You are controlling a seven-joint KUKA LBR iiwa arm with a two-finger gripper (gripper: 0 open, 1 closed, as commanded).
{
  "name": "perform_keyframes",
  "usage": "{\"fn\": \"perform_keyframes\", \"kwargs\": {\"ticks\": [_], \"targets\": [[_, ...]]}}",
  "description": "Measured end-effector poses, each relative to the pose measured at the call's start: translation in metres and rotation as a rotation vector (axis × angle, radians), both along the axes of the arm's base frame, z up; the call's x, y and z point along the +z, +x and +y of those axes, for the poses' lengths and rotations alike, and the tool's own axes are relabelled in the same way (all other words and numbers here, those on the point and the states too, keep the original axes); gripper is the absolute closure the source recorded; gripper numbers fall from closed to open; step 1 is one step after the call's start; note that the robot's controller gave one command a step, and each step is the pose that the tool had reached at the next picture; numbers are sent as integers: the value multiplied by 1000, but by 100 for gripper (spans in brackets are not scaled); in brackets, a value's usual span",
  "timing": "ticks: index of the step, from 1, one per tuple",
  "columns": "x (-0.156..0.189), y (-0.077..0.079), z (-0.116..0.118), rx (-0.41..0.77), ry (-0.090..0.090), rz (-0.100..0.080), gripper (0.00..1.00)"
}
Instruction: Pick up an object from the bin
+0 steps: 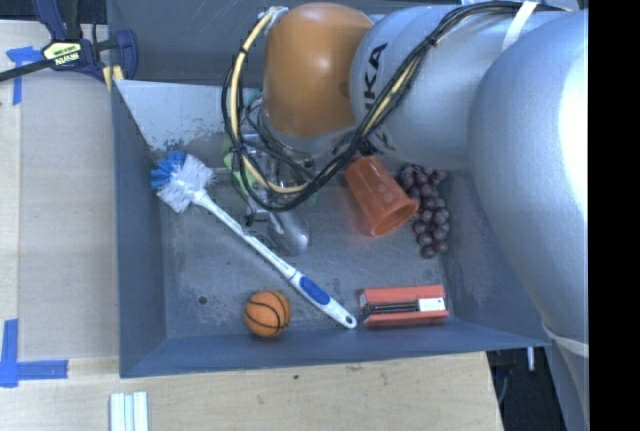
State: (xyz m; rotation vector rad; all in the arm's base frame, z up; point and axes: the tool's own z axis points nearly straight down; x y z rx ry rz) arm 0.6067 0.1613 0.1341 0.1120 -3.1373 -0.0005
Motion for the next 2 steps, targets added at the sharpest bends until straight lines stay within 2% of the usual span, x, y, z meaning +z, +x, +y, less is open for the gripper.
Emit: {"fn": "perform_keyframes", "kwargs": {"ticks": [1, 2], "targets": [[0, -5, -10, -142, 1, -6, 0], [-7, 18, 57, -186, 2, -3, 0]]}}
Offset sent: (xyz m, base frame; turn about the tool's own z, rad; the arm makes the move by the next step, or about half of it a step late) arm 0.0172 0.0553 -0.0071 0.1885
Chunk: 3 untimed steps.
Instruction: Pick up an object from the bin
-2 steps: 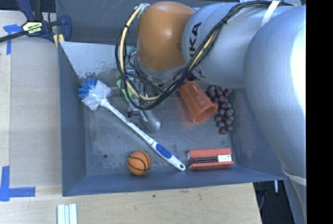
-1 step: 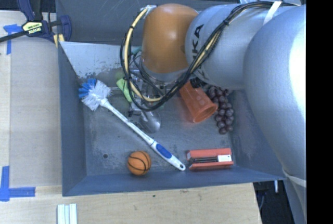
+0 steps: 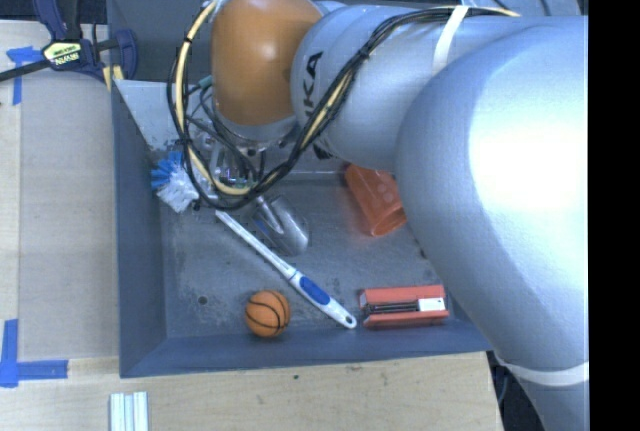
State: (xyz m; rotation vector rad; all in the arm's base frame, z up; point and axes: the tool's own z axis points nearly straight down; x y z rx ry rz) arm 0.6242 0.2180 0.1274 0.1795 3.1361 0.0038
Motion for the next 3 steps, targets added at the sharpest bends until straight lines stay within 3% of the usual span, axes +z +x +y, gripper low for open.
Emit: {"fn": "perform_keyframes", "kwargs": {"ticks": [1, 2, 3], "targets": [[-59, -5, 5, -207, -2, -1, 0], [-56, 6, -3, -18, -3, -5, 100], [-56, 6, -4, -19, -3, -5, 100]]}}
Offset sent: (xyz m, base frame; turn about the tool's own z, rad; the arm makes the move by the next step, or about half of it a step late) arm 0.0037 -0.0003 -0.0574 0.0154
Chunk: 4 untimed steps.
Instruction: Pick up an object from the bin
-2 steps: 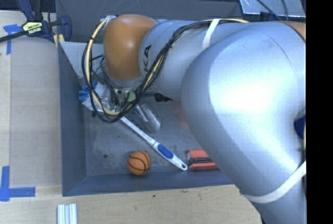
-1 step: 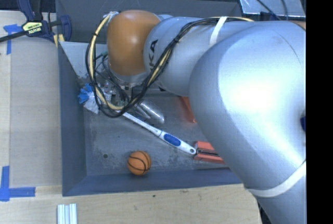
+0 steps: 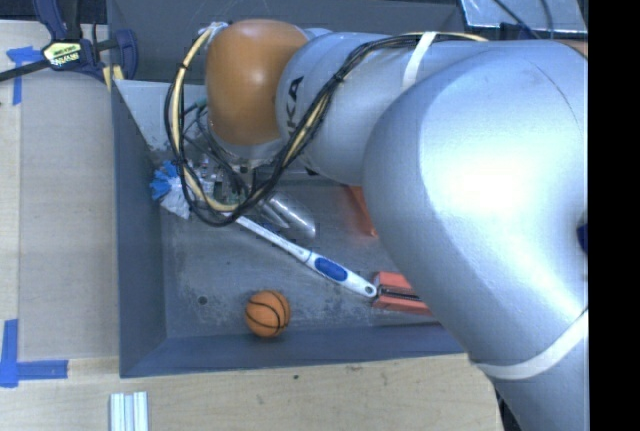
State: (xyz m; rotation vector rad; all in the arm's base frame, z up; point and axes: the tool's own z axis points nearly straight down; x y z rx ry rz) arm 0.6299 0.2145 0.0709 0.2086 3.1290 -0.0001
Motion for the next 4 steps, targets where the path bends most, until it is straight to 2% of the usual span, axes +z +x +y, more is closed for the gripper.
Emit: {"fn": "perform_keyframes", "kwargs": {"ticks": [1, 2, 3, 4], "targets": [[45, 2, 0, -1, 3, -8, 100], [51, 1, 0, -2, 3, -6, 100], [66, 3, 0, -3, 5, -16, 100], [130, 3, 0, -3, 6, -15, 100]]}}
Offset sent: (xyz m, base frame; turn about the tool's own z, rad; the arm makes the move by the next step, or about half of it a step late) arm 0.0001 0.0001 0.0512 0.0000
